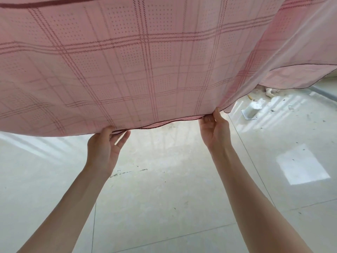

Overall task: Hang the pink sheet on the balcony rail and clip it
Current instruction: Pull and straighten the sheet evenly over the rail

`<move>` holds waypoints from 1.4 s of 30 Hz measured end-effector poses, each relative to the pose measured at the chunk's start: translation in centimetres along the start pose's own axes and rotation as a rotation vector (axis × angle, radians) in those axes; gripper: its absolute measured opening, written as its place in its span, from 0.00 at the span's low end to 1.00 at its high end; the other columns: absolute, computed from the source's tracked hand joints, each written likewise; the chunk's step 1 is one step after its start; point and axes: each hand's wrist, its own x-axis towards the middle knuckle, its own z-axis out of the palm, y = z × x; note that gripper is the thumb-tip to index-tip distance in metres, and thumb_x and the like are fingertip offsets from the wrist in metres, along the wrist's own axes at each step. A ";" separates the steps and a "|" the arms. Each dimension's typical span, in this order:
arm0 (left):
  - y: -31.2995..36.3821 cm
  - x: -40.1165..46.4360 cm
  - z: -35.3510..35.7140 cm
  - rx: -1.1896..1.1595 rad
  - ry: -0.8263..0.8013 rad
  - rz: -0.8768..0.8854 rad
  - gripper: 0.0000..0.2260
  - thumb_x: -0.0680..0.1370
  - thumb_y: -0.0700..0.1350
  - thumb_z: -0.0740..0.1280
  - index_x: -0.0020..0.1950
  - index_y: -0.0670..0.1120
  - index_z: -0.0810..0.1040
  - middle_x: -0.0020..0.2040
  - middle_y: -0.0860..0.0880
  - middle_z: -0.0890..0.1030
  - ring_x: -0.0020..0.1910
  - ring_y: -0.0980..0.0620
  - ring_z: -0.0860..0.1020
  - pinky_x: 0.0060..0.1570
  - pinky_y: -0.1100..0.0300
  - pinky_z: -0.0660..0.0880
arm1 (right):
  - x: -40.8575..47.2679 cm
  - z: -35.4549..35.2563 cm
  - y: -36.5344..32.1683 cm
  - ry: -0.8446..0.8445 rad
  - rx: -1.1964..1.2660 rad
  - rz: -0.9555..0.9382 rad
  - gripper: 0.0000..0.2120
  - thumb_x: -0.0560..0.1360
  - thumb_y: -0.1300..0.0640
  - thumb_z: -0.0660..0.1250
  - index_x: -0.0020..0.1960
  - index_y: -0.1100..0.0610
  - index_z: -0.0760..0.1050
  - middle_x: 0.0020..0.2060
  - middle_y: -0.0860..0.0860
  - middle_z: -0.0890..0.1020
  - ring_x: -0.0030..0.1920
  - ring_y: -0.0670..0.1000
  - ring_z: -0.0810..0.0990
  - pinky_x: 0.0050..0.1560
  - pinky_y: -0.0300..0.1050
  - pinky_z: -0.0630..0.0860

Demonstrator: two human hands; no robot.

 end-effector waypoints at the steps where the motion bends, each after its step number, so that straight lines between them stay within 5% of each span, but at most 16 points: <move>1: 0.0 0.3 -0.2 0.009 -0.002 0.009 0.08 0.76 0.33 0.59 0.41 0.41 0.75 0.33 0.48 0.82 0.42 0.51 0.81 0.45 0.58 0.80 | 0.2 0.0 0.2 0.011 0.021 0.006 0.17 0.78 0.66 0.57 0.37 0.63 0.81 0.33 0.52 0.82 0.34 0.48 0.81 0.46 0.41 0.81; 4: -0.1 0.8 -0.7 0.030 -0.018 0.041 0.08 0.77 0.33 0.58 0.42 0.41 0.75 0.34 0.48 0.82 0.42 0.52 0.82 0.45 0.59 0.80 | 0.8 0.1 0.8 0.044 0.079 0.032 0.20 0.79 0.66 0.57 0.33 0.63 0.81 0.33 0.53 0.83 0.34 0.48 0.82 0.46 0.43 0.80; 10: -0.1 1.3 -1.3 -0.024 -0.017 0.054 0.12 0.75 0.28 0.55 0.40 0.41 0.73 0.30 0.50 0.81 0.36 0.55 0.81 0.45 0.60 0.80 | 0.9 0.1 1.0 0.063 0.076 0.078 0.11 0.79 0.68 0.54 0.46 0.65 0.75 0.34 0.54 0.84 0.36 0.49 0.84 0.45 0.42 0.80; 13: 0.2 1.9 -1.7 -0.049 0.005 0.051 0.12 0.75 0.27 0.54 0.41 0.40 0.72 0.29 0.50 0.80 0.36 0.54 0.80 0.43 0.60 0.80 | 0.2 -0.2 0.8 0.039 0.051 0.141 0.10 0.79 0.67 0.55 0.48 0.65 0.76 0.41 0.56 0.83 0.45 0.51 0.82 0.45 0.44 0.81; 16: 0.4 2.4 -1.7 -0.067 0.008 0.052 0.12 0.74 0.27 0.54 0.41 0.40 0.72 0.28 0.50 0.79 0.36 0.53 0.80 0.43 0.60 0.80 | -0.8 -0.1 0.5 -0.061 0.030 0.265 0.10 0.78 0.65 0.58 0.54 0.62 0.76 0.56 0.56 0.77 0.58 0.53 0.76 0.56 0.45 0.77; 20: 0.1 2.2 -1.7 -0.115 -0.001 0.034 0.12 0.74 0.28 0.53 0.38 0.40 0.70 0.28 0.50 0.78 0.37 0.52 0.80 0.43 0.58 0.80 | -1.6 0.2 0.6 -0.035 -0.174 0.299 0.11 0.81 0.54 0.56 0.52 0.54 0.77 0.57 0.51 0.76 0.62 0.54 0.72 0.62 0.56 0.69; 27: -0.2 2.0 -1.9 -0.093 -0.052 0.038 0.13 0.73 0.27 0.51 0.39 0.40 0.71 0.31 0.47 0.78 0.40 0.50 0.81 0.45 0.57 0.80 | -1.1 -0.8 0.1 -0.017 -0.178 0.215 0.23 0.81 0.57 0.56 0.34 0.55 0.83 0.37 0.50 0.84 0.48 0.52 0.80 0.47 0.51 0.81; 32: -0.7 2.0 -1.5 -0.023 -0.063 0.068 0.13 0.73 0.26 0.51 0.40 0.40 0.72 0.30 0.47 0.78 0.42 0.49 0.79 0.47 0.56 0.80 | -0.4 -1.1 0.2 0.054 -0.110 0.176 0.12 0.81 0.57 0.55 0.45 0.56 0.75 0.36 0.51 0.85 0.46 0.51 0.81 0.41 0.47 0.82; 35: -0.6 2.3 -1.6 -0.067 -0.064 0.057 0.13 0.73 0.26 0.52 0.39 0.41 0.70 0.32 0.45 0.72 0.41 0.49 0.76 0.50 0.54 0.80 | -0.5 -1.2 0.4 0.065 -0.099 0.161 0.12 0.81 0.58 0.54 0.45 0.56 0.75 0.36 0.50 0.85 0.40 0.49 0.85 0.41 0.46 0.82; 39: -0.3 2.5 -1.7 -0.193 -0.052 -0.020 0.12 0.73 0.27 0.53 0.38 0.41 0.71 0.33 0.48 0.78 0.41 0.51 0.81 0.46 0.56 0.79 | -0.7 -1.0 0.8 0.054 -0.069 0.159 0.11 0.81 0.60 0.55 0.46 0.58 0.74 0.36 0.51 0.85 0.38 0.49 0.85 0.40 0.44 0.82; 42: -1.0 2.1 -1.3 -0.288 -0.117 -0.113 0.13 0.74 0.31 0.54 0.35 0.45 0.69 0.37 0.51 0.78 0.45 0.54 0.79 0.56 0.54 0.74 | -1.1 -0.8 0.8 0.053 -0.041 0.151 0.09 0.80 0.61 0.57 0.47 0.61 0.75 0.36 0.52 0.85 0.38 0.50 0.85 0.42 0.46 0.82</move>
